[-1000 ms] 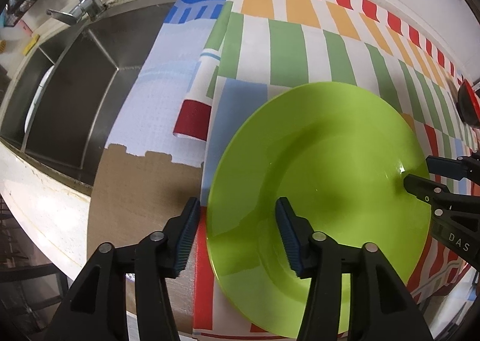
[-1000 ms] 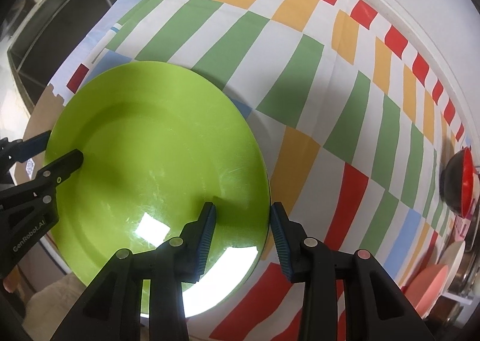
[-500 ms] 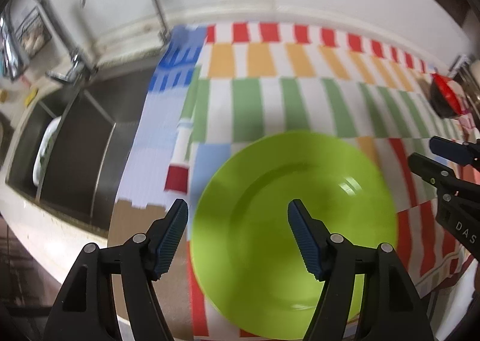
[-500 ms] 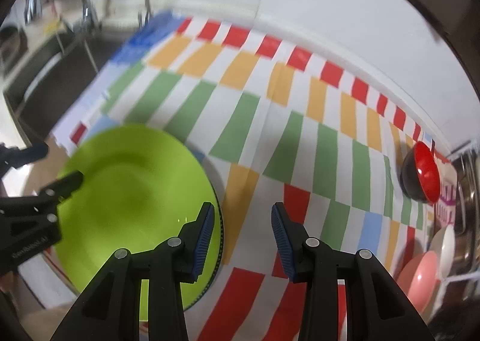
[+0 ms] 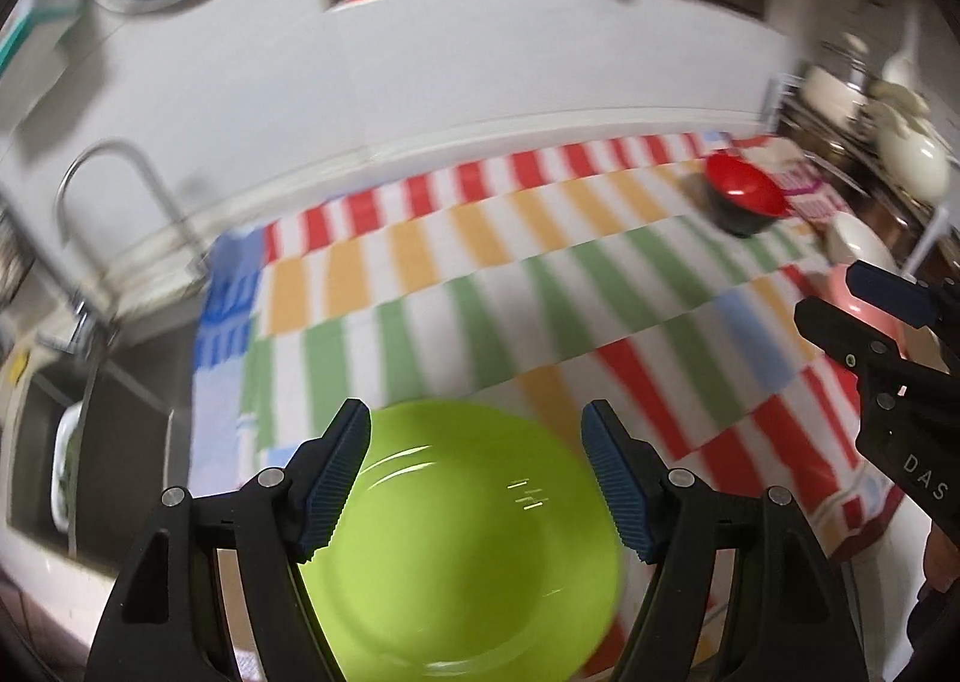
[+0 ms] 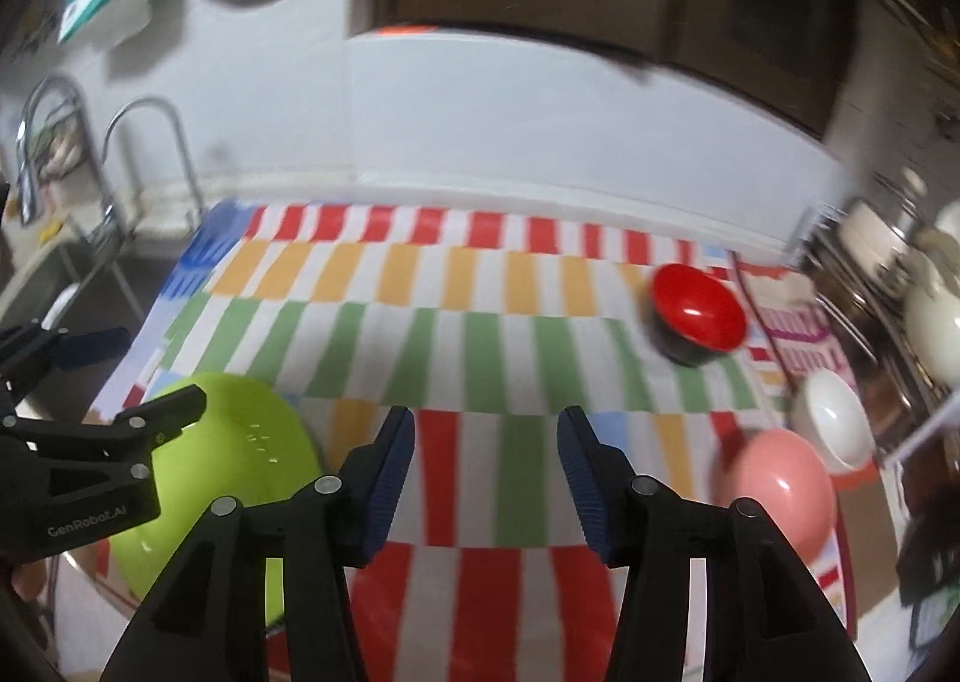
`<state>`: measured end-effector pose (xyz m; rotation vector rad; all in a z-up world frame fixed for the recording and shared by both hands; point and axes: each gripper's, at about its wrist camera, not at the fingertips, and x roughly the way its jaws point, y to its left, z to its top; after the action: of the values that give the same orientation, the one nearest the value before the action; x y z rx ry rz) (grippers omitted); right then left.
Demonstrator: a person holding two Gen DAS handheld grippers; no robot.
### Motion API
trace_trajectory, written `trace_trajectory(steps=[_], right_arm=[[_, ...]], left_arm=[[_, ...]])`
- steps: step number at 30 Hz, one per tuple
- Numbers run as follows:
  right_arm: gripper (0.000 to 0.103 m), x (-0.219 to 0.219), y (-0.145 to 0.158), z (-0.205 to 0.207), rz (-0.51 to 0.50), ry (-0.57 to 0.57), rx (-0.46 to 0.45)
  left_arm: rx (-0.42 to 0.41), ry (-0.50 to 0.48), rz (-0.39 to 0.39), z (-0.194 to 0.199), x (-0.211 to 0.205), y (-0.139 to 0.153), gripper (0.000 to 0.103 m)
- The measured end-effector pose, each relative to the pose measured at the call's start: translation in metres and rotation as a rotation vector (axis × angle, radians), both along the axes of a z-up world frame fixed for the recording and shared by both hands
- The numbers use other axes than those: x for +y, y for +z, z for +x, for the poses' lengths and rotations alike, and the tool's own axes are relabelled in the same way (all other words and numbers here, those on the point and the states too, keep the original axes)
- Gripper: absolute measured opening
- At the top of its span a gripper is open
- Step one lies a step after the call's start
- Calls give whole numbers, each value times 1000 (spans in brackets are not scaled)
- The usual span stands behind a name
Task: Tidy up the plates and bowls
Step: 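Open both tools and lift them away from the lime-green plate, then move both tools to the rim of the salmon-pink bowl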
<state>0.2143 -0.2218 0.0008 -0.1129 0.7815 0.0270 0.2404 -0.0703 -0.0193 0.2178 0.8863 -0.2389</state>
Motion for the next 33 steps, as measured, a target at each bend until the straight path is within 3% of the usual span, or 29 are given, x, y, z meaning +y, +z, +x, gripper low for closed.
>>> trace_trajectory(steps=[9,20,33], right_arm=[[51,-80,11,-30,3,-206,-41],[51,-170,13,-49,36,-374,-62],[50,-256,-24,-42,102,-457,34]], left_arm=[[-50,-156,-28,-1,-75,17,72],[-88,-283,-72,3,-168,29,72],[69,-327,-80,23,-253,-17,72]])
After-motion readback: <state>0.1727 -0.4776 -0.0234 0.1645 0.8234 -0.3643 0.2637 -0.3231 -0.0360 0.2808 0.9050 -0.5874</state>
